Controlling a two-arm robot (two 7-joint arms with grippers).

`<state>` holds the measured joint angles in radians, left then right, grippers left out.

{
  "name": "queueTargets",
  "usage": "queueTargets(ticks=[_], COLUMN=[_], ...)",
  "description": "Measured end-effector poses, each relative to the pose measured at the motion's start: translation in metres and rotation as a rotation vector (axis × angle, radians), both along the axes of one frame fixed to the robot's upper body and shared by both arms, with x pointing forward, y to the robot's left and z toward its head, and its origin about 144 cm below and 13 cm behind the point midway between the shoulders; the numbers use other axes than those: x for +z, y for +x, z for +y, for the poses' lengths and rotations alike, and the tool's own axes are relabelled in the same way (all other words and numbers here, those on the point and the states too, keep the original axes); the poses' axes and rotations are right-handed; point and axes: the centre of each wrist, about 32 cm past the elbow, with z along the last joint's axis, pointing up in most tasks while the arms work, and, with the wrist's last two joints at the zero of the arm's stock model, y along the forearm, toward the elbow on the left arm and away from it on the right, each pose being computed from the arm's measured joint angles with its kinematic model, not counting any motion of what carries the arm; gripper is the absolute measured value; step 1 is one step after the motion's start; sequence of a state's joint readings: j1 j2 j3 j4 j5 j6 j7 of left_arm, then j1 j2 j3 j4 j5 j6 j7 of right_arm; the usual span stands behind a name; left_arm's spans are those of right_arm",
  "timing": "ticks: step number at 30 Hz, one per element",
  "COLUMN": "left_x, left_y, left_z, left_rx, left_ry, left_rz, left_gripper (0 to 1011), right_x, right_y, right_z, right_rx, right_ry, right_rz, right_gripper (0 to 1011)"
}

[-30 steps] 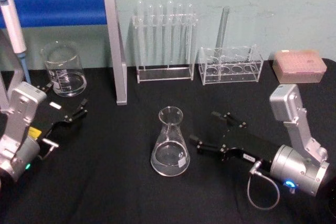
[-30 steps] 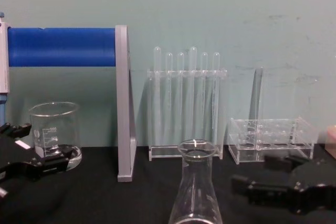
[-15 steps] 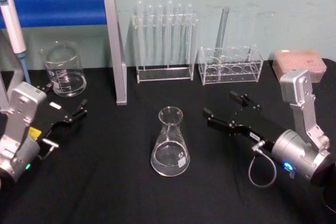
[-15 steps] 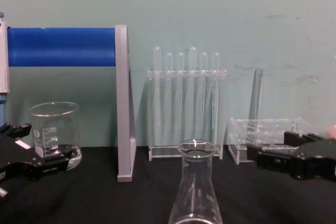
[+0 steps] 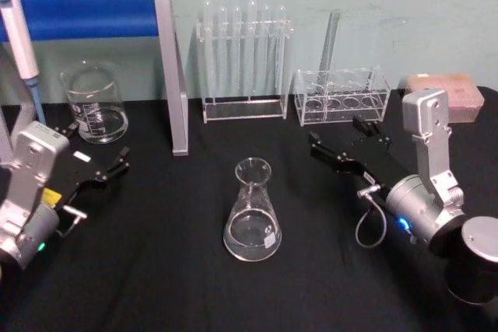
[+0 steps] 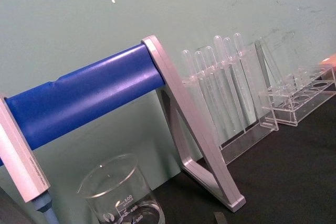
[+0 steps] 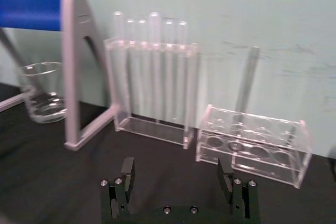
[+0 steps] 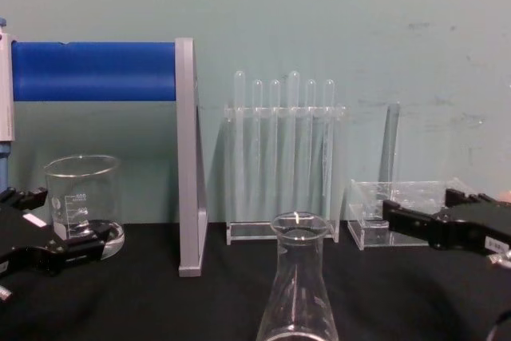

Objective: Grasp the erlenmeyer flask with one hand, shake it three times, then place it back.

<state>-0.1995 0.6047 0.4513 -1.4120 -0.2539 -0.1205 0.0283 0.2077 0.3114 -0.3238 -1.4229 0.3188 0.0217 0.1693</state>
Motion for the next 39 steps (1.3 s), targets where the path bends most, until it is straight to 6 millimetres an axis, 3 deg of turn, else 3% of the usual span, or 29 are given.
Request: queueTargets(ticks=[11,39], left_x=[0.000,0.000], left_y=[0.000,0.000], left_z=[0.000,0.000], left_rx=[0.000,0.000], left_ry=[0.000,0.000], left_rz=[0.000,0.000], left_gripper=[1001,1001], right_x=[-0.010,-0.018], right_y=[0.004,0.000], right_z=[0.007,0.002], right_rx=[-0.096,-0.093], right_ry=[0.013,-0.005], right_rz=[0.055,0.123], right_gripper=[1003,1003])
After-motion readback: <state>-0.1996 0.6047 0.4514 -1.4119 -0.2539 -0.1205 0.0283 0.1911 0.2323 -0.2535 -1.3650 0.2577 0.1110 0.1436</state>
